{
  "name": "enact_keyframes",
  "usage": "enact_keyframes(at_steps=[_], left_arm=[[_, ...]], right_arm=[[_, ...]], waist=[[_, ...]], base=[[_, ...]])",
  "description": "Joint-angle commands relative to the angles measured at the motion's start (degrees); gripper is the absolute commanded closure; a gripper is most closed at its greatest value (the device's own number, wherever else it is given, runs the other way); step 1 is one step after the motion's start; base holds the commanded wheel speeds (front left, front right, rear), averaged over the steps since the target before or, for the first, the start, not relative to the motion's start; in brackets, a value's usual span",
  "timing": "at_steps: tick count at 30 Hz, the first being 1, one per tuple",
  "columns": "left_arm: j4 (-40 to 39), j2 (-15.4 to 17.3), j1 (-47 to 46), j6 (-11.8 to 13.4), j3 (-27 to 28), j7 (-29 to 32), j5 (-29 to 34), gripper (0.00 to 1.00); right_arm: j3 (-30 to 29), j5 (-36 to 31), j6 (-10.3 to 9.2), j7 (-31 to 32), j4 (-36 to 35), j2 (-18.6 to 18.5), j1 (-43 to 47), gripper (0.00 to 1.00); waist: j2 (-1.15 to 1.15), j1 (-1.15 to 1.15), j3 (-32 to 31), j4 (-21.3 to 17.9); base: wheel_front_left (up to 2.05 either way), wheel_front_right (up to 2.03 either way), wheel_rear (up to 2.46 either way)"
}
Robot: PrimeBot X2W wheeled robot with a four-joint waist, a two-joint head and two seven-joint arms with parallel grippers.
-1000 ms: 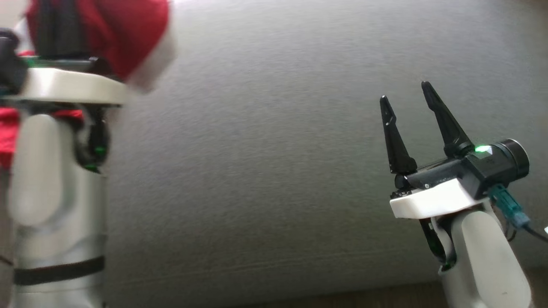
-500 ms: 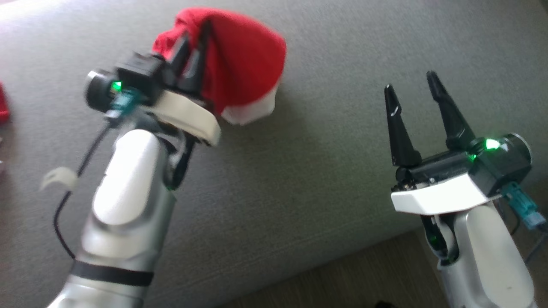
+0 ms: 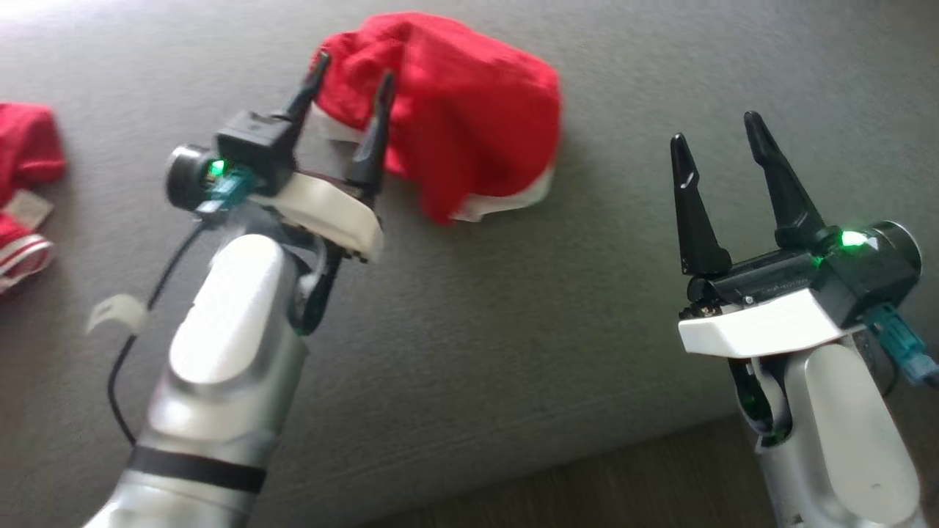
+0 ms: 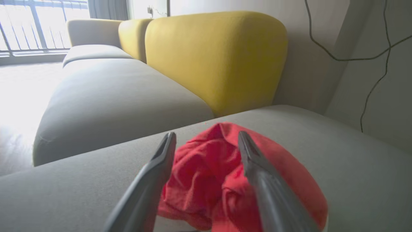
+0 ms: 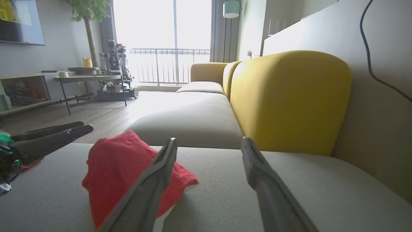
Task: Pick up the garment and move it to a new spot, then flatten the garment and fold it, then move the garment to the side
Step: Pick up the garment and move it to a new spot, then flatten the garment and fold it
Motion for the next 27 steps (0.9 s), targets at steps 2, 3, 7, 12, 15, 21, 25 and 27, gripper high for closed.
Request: enact_keyframes(at_steps=[2,3,7,12,15,21,25,27], left_arm=[[-4.8,2.3,0.7,0.9,3.8,-0.7,-1.0,0.0],[-6.0,2.8,1.6,1.1,4.6,-0.7,-1.3,0.0],[-12.6,5.5,6.6,2.1,8.4,-0.7,-1.7,0.0],[-18.0,7.6,13.2,3.4,11.4,-0.7,-1.1,0.0],[-21.2,7.6,18.7,4.0,13.3,-0.7,-1.4,0.0],[-25.7,4.4,27.4,4.0,16.7,-0.7,-2.8,0.0],[-28.0,2.1,29.9,4.1,19.5,-0.7,-3.1,0.0],[-28.6,1.4,30.2,3.8,20.1,-0.7,-2.9,0.0]], right_arm=[[0.7,-0.6,-0.01,-0.5,-0.8,0.4,-0.3,0.0],[0.6,-1.0,-0.01,-0.5,-0.5,0.4,-0.1,0.0],[0.6,-2.2,-0.01,0.1,0.4,0.4,0.7,0.0],[0.4,-2.6,-0.01,0.9,0.9,0.4,1.8,0.0],[0.1,-2.8,-0.01,1.1,1.5,0.4,2.9,0.0],[0.0,-2.5,-0.01,1.2,2.3,0.4,4.6,0.0],[-0.1,-2.2,-0.01,1.3,2.6,0.4,5.1,0.0],[0.0,-2.2,-0.01,1.6,2.7,0.4,5.2,0.0]], waist=[[0.0,0.0,-3.1,4.6],[0.0,0.0,-3.7,5.7],[0.0,0.0,-5.7,9.4],[0.0,0.0,-7.1,12.2],[0.0,0.0,-8.0,13.8],[0.0,0.0,-9.0,15.1],[0.0,0.0,-9.1,15.3],[0.0,0.0,-8.8,15.3]], base=[[0.0,0.0,0.0],[0.0,0.0,0.0],[0.0,0.0,0.0],[0.0,0.0,0.0],[0.0,0.0,0.0],[0.0,0.0,0.0],[0.0,0.0,0.0],[0.0,0.0,0.0]])
